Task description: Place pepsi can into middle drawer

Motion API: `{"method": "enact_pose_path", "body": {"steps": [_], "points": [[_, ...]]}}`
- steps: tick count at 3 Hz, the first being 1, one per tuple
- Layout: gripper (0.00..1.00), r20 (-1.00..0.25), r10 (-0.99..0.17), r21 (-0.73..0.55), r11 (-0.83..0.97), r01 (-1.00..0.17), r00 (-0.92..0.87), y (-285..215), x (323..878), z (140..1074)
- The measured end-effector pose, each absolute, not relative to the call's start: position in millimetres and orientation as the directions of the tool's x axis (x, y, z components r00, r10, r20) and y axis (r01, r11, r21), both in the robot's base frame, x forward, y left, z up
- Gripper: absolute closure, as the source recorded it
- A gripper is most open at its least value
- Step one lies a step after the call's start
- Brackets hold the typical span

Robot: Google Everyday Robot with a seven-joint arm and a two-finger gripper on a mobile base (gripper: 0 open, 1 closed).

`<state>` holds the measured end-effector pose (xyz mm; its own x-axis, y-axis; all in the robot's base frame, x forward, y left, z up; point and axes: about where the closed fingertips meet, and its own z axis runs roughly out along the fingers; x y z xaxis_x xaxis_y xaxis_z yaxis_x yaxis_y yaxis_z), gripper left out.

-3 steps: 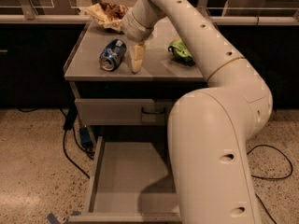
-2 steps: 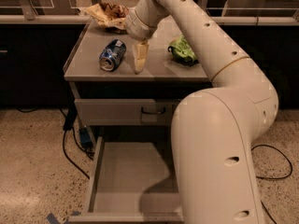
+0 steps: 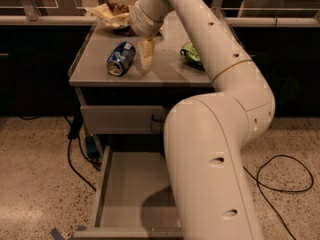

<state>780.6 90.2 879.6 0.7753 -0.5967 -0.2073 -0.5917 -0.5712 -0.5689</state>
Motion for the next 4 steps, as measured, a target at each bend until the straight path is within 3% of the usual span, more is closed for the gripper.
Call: {"method": "enact_pose_path", "body": {"steps": [2, 3, 4], "points": [[0.00, -0.267, -0.468, -0.541, -0.651, -0.533, 0.842, 124, 773, 852], [0.19, -0.262, -0.472, -0.553, -0.642, -0.532, 0.842, 128, 777, 853], [0.49, -0.262, -0.472, -0.553, -0.642, -0.532, 0.842, 128, 777, 853]]}}
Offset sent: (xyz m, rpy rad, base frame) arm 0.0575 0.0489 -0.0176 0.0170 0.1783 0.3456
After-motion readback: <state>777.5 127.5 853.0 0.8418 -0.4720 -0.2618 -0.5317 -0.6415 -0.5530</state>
